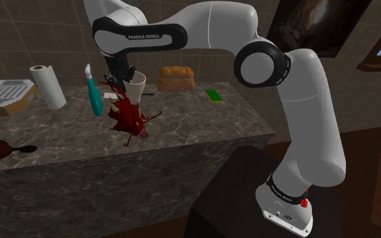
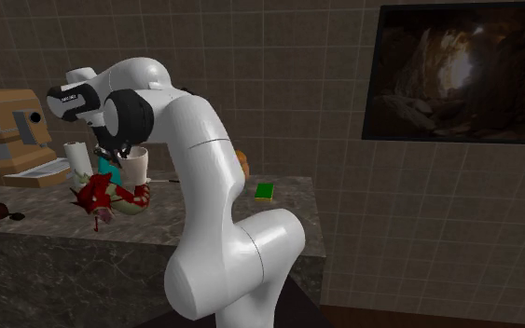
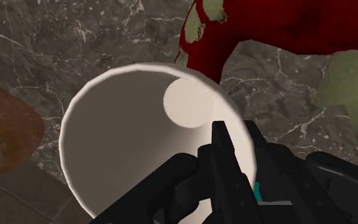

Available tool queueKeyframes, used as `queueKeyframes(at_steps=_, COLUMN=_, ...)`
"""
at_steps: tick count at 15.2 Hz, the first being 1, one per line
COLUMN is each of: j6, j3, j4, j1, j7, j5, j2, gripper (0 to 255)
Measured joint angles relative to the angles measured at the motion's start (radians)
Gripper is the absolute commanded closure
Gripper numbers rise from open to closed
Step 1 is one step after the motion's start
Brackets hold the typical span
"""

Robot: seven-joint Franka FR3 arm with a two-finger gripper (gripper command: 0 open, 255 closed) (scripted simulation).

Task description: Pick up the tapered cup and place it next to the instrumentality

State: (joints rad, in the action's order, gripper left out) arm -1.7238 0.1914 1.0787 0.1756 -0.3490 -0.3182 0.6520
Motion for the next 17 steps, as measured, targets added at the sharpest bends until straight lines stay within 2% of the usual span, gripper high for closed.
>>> queueKeyframes(at_steps=2, j6=0.065, j3=-0.006, j4=-0.164, j1=0.031, j7=0.005, j5=-0.007, j2=0.106, gripper=255)
queueKeyframes(at_steps=4, j6=0.072, j3=-0.010, j4=-0.201, j1=0.037, j7=0.004, j5=-0.011, j2=0.139, gripper=255)
queueKeyframes(at_steps=7, j6=0.035, j3=-0.009, j4=-0.179, j1=0.035, j7=-0.004, j5=-0.014, j2=0.138, gripper=255)
queueKeyframes(at_steps=12, j6=-0.052, j3=-0.007, j4=-0.068, j1=0.017, j7=-0.024, j5=-0.021, j2=0.098, gripper=255)
queueKeyframes(at_steps=14, j6=-0.054, j3=-0.007, j4=-0.093, j1=0.023, j7=-0.029, j5=-0.034, j2=0.125, gripper=255)
queueKeyframes(at_steps=15, j6=-0.088, j3=-0.003, j4=-0.048, j1=0.015, j7=-0.036, j5=-0.031, j2=0.101, gripper=255)
queueKeyframes(at_steps=17, j6=-0.107, j3=-0.003, j4=-0.031, j1=0.015, j7=-0.043, j5=-0.040, j2=0.094, gripper=255)
